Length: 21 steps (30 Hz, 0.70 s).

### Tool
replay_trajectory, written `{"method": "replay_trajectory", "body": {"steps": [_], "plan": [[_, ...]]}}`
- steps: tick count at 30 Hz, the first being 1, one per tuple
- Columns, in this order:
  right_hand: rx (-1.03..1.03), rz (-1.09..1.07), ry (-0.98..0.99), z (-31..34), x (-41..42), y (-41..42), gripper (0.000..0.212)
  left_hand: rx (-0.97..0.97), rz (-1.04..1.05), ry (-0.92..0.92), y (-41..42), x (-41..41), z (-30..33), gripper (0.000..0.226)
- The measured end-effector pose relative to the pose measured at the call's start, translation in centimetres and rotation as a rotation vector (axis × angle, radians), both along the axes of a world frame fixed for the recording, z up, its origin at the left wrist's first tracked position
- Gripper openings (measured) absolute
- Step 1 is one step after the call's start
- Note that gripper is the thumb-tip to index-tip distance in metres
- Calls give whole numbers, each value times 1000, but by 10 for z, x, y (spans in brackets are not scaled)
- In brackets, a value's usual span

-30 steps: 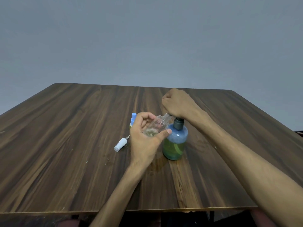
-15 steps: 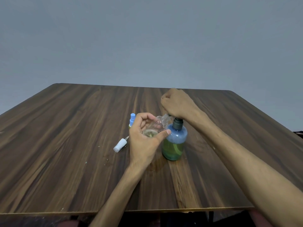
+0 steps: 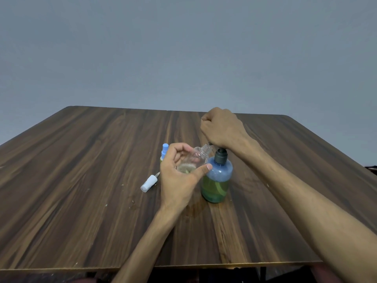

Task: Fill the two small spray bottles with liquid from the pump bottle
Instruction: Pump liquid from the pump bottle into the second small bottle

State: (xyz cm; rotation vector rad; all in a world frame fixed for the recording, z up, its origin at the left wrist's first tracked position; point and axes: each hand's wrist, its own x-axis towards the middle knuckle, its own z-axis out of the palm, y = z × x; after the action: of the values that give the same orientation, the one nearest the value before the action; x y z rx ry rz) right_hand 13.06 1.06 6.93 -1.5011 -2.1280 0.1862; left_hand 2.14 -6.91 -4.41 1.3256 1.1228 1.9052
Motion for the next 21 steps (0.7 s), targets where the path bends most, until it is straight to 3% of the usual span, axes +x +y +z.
{"method": "replay_trajectory", "body": {"steps": [11, 16, 21], "plan": [[-67, 0, -26, -2, 0, -2, 28, -17, -16, -21, 0, 0, -1, 50], [-3, -4, -9, 3, 0, -3, 24, -13, -15, -14, 1, 0, -1, 49], [-89, -13, -43, 1, -2, -5, 27, -32, -28, -35, 0, -1, 0, 50]]}}
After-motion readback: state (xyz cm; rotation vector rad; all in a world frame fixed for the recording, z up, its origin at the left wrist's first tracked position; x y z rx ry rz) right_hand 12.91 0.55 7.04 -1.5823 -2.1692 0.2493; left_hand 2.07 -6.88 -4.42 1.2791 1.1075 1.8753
